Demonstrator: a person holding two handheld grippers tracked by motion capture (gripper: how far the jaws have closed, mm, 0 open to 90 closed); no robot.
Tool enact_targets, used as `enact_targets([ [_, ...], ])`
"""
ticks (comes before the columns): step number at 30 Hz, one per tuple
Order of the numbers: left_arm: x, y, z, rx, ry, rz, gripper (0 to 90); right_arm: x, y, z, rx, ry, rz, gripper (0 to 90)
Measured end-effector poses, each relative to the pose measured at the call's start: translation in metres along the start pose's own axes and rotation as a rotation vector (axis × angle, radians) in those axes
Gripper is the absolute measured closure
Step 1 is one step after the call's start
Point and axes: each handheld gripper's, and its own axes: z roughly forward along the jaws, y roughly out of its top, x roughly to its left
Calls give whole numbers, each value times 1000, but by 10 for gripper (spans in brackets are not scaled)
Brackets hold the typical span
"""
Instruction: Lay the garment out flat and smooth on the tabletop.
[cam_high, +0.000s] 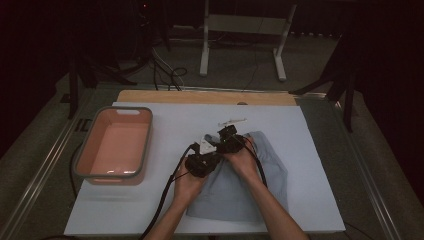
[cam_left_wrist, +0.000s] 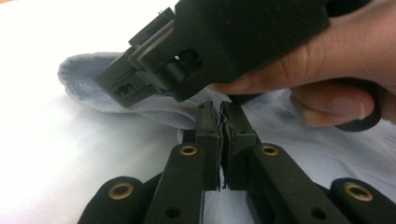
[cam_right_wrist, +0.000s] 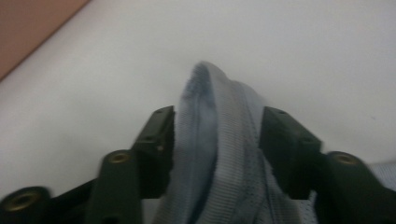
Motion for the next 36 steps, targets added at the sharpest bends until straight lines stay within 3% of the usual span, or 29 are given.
enact_targets([
  [2, -1, -1, 1, -3, -5, 5, 875, -2, 0, 1, 15, -5, 0, 390],
  [11, -9, -4, 5, 24, -25, 40, 874, -3, 0, -2, 25, 20, -16, 349],
  [15, -8, -4, 5, 26, -25, 41, 874, 0, 1, -4, 13, 35, -39, 309],
  [18, -9, -4, 6, 29, -27, 44, 874, 3, 1, -2, 33, 34, -84, 287],
  [21, -9, -5, 6, 38, -29, 54, 874, 4, -1, 0, 59, 4, -118, 300],
  [25, -9, -5, 7, 39, -26, 51, 871, 5, -2, 2, 79, -37, -136, 409],
  [31, -6, -4, 4, 31, -19, 35, 861, 3, -2, -3, 70, -50, -128, 718],
  [36, -4, -5, 2, 13, -15, 15, 792, 0, -1, -7, 40, -48, -96, 785],
])
